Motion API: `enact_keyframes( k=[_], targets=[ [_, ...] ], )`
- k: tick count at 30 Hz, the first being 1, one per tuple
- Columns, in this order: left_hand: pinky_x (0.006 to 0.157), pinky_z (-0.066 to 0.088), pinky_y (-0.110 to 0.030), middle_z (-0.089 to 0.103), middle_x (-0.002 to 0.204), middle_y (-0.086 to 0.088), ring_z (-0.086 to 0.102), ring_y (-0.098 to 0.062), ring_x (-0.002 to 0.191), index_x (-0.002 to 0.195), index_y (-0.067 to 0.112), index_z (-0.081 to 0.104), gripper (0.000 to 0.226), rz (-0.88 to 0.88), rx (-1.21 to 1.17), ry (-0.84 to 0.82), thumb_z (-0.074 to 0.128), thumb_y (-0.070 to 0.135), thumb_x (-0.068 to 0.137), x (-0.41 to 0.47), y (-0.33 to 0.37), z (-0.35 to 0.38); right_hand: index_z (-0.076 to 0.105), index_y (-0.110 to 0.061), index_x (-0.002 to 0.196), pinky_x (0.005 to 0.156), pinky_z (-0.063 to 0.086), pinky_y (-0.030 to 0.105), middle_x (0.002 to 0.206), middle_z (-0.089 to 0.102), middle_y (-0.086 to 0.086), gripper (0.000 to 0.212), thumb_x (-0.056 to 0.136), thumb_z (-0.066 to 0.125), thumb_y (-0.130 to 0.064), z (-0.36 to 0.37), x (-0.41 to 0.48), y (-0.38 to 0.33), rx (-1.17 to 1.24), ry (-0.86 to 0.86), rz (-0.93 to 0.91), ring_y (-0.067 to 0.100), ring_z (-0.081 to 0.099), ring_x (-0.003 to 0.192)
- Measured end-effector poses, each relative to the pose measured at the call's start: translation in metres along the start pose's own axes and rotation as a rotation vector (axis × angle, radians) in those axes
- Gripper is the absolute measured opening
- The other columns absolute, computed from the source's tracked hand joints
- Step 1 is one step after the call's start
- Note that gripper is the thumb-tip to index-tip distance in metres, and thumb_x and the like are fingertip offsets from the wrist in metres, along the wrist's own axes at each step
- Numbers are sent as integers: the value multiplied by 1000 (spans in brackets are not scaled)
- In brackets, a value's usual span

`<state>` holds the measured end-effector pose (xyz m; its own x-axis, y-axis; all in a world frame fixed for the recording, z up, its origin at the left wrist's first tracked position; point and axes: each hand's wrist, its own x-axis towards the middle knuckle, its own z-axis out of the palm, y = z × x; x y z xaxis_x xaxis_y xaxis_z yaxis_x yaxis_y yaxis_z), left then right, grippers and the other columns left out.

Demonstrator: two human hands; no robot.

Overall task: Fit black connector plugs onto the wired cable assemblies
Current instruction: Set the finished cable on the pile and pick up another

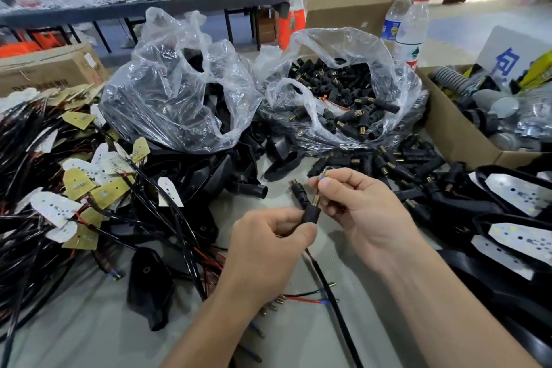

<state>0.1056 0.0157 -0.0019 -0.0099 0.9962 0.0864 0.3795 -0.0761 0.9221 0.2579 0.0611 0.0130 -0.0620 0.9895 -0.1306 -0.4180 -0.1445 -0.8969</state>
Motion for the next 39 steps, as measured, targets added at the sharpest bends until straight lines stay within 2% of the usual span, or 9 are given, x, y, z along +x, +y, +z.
enact_keyframes(
  k=[4, 7, 12, 19, 23, 26, 33, 36, 39],
  targets=[
    [59, 52, -39, 76, 70, 0, 61, -10, 60, 76, 31, 79, 10, -30, -107, -78, 70, 35, 79, -2, 8, 0, 63, -9, 90, 52, 45, 18, 79, 73, 10, 12, 96, 60, 2, 4, -2, -3, 63, 24, -37, 9, 51, 54],
    [59, 54, -24, 77, 76, -11, 65, -15, 62, 81, 13, 81, 19, -177, -408, -271, 67, 26, 80, -3, 18, 3, 63, -12, 88, 47, 45, 16, 72, 71, 6, 16, 98, 59, 0, 6, -2, -6, 111, 88, -71, 7, 52, 51],
    [63, 58, -24, 77, 87, -15, 73, -19, 68, 83, 13, 82, 21, -332, -701, -468, 64, 25, 87, -8, 26, 11, 62, -13, 87, 45, 46, 20, 69, 73, 4, 16, 97, 61, -2, 6, 0, -5, -10, 192, -144, 11, 54, 50],
    [71, 62, -28, 76, 86, -19, 72, -21, 71, 92, -1, 77, 37, -351, -634, -280, 70, 30, 74, -9, 19, 25, 59, -21, 84, 53, 55, 32, 62, 70, 1, 17, 92, 63, -7, 1, 2, -3, -544, 300, -547, 17, 67, 49],
    [57, 53, -20, 75, 73, -12, 61, -13, 60, 69, 16, 79, 14, -290, -502, -188, 80, 28, 74, -10, 24, 30, 59, -19, 85, 53, 56, 36, 62, 69, 2, 18, 93, 62, -3, -2, 3, -4, -489, 322, -535, 19, 67, 48],
    [52, 51, -21, 74, 68, -13, 58, -14, 53, 62, 16, 76, 24, -240, -368, -67, 77, 12, 86, -12, 22, 35, 60, -18, 85, 47, 51, 27, 65, 68, 3, 16, 93, 62, -3, -1, 2, -4, -510, 292, -554, 18, 65, 45],
    [50, 52, -24, 67, 70, -15, 62, -19, 54, 92, 0, 68, 26, -381, -820, -111, 47, 10, 104, -21, 32, 46, 63, -21, 79, 51, 54, 37, 67, 72, 4, 18, 88, 67, -7, -7, 9, -3, -499, 326, -455, 26, 66, 54],
    [50, 50, -23, 65, 69, -13, 60, -20, 55, 107, -8, 67, 30, -355, -781, -126, 45, 13, 105, -20, 30, 43, 64, -19, 78, 39, 46, 28, 68, 73, 7, 18, 88, 66, -3, -9, 11, -4, -362, 316, -333, 20, 61, 49],
    [52, 48, -23, 64, 63, -8, 57, -17, 53, 95, 9, 76, 16, -263, -523, 21, 62, 15, 98, -20, 25, 47, 64, -17, 76, 47, 49, 32, 66, 72, 11, 20, 85, 66, 1, -9, 14, -2, -314, 318, -312, 22, 59, 49]
  ],
)
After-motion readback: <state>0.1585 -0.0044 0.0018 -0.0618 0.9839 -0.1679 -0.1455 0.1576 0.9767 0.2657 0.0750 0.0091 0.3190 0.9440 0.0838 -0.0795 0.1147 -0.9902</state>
